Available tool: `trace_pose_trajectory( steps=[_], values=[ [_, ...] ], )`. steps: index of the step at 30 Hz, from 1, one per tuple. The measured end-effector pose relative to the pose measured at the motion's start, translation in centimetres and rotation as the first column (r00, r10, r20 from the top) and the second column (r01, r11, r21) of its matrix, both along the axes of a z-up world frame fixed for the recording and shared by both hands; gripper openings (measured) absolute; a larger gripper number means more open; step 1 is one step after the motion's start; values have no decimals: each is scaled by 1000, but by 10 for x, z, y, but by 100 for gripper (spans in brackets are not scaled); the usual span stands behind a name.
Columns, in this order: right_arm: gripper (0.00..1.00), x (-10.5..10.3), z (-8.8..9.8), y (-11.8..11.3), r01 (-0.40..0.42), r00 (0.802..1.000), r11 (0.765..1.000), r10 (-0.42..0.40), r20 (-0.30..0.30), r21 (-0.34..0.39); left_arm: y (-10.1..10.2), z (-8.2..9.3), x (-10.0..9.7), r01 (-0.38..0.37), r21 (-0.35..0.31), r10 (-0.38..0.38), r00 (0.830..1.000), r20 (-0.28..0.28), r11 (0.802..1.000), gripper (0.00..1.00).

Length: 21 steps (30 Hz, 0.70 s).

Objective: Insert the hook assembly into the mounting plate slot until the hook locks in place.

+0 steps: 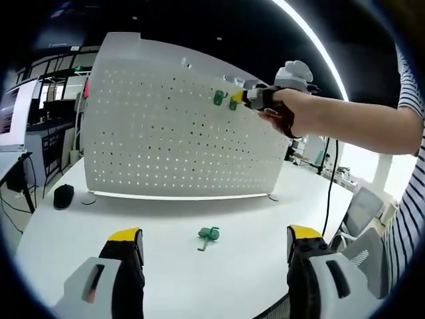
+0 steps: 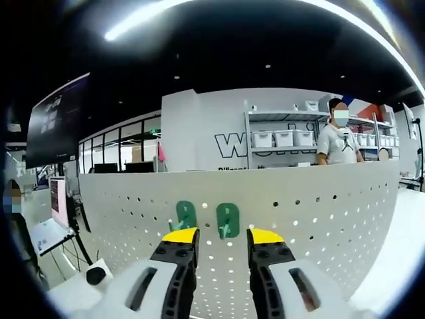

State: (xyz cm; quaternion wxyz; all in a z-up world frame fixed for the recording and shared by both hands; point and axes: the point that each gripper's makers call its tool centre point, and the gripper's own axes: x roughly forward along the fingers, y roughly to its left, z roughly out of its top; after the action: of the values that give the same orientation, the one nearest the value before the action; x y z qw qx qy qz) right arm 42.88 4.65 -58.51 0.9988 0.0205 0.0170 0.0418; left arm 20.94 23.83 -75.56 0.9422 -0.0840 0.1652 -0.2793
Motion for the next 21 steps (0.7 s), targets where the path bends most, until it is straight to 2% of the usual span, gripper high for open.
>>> trace_pose_trajectory(
  steps=[4, 7, 15, 21],
  values=[
    [30, -8, -8, 0, -42, 999, 999, 41, -22, -29, 1, -1, 0, -7, -6, 7, 1000, -6, 1000, 91],
    [31, -15, -20, -3, -74, 995, 995, 69, -66, -65, 1, -2, 0, -7, -1, 7, 1000, -12, 1000, 92],
    [32, -33, -41, -16, -100, 989, 991, 89, -120, -90, -2, -5, -2, 1, 3, -1, 1000, -28, 1000, 92],
    [35, -51, -69, -21, -144, 976, 982, 120, -180, -123, -3, -12, -4, 7, 10, -7, 998, -68, 1000, 92]
  ],
)
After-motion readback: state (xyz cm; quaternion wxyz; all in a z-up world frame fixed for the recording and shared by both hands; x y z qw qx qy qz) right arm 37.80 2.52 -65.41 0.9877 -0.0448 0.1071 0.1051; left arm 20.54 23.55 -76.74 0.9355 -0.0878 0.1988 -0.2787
